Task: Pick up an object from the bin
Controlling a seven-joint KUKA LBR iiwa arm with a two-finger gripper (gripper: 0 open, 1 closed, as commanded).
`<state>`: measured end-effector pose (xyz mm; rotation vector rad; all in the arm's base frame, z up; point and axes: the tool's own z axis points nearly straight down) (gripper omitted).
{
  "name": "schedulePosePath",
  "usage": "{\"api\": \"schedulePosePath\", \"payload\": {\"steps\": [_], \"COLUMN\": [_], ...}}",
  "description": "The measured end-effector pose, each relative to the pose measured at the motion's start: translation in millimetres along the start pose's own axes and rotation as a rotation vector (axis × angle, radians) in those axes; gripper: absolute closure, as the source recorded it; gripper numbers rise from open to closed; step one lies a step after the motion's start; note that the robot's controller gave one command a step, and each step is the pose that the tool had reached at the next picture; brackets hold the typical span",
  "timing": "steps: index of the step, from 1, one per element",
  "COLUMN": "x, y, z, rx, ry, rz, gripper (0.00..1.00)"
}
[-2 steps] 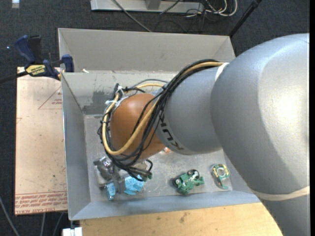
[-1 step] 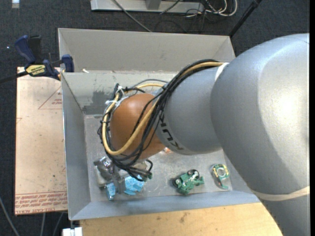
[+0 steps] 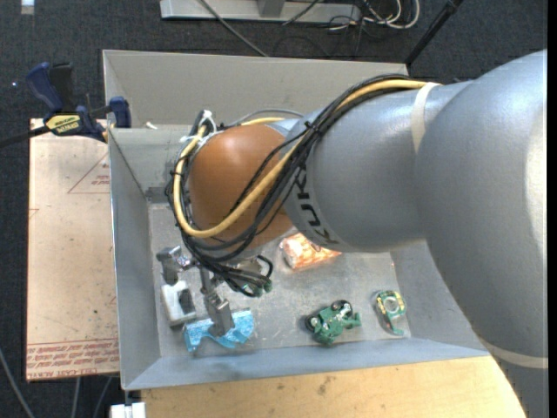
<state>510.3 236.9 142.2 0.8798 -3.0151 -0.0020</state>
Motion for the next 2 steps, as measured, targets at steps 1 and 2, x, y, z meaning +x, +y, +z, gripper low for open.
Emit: {"api": "schedulePosePath", "payload": {"steps": [1,2], "x": [-16.4,7.6], "y": [2,6], "z": [-42,22], "rx": [0.002,0.001], "ry": [-0.01,-0.006], "rz": [0.0,-0.066], "gripper": [0.0,0.0]}}
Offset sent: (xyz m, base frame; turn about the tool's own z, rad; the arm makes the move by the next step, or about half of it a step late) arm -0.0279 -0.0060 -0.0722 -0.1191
